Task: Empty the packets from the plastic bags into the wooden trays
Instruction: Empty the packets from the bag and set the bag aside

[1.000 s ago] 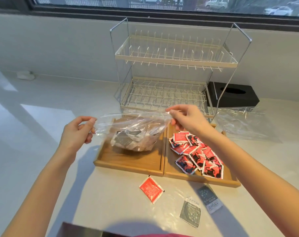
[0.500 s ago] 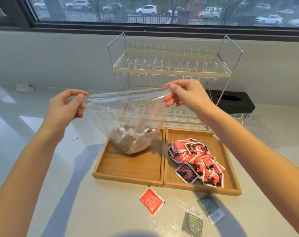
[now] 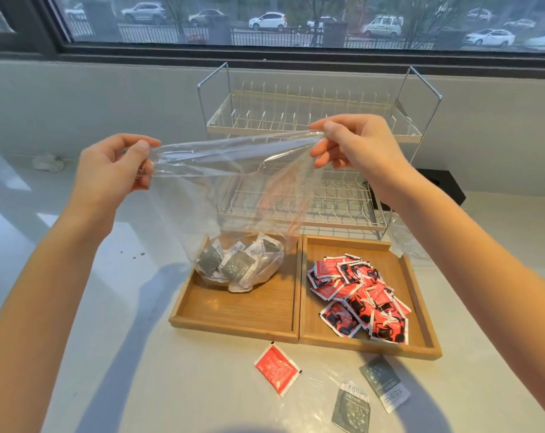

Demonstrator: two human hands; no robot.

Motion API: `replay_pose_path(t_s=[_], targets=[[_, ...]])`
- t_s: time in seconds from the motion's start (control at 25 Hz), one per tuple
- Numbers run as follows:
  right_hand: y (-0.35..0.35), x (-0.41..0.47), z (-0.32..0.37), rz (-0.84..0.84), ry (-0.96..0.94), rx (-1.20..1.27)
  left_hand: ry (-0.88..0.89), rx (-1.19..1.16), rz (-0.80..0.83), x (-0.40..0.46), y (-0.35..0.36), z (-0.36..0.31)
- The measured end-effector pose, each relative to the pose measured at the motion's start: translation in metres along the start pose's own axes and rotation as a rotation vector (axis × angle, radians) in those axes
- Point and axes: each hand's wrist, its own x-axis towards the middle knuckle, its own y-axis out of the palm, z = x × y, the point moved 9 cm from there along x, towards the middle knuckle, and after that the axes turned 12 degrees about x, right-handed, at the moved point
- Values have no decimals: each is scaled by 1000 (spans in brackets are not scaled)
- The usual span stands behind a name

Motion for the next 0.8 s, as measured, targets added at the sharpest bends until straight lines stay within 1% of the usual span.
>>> replay_pose_path(t_s=[0.16,0.36,0.64,0.72,0.8], targets=[[-9,2,25,-41,-84,13,37,-14,-26,3,-8,-23],[-25,-2,51,-79,-169,42,99,-34,-17,2,-3,-47],[-54,-20,64,-123,-264,-24,207,-25,-26,-14,10,-77],[-63,-25,69,-133,-286,-29,237,-43,-13,-20,16,-87],[-75,-31,71,-140,-295,-52,263,-65,35,-26,29,-92]])
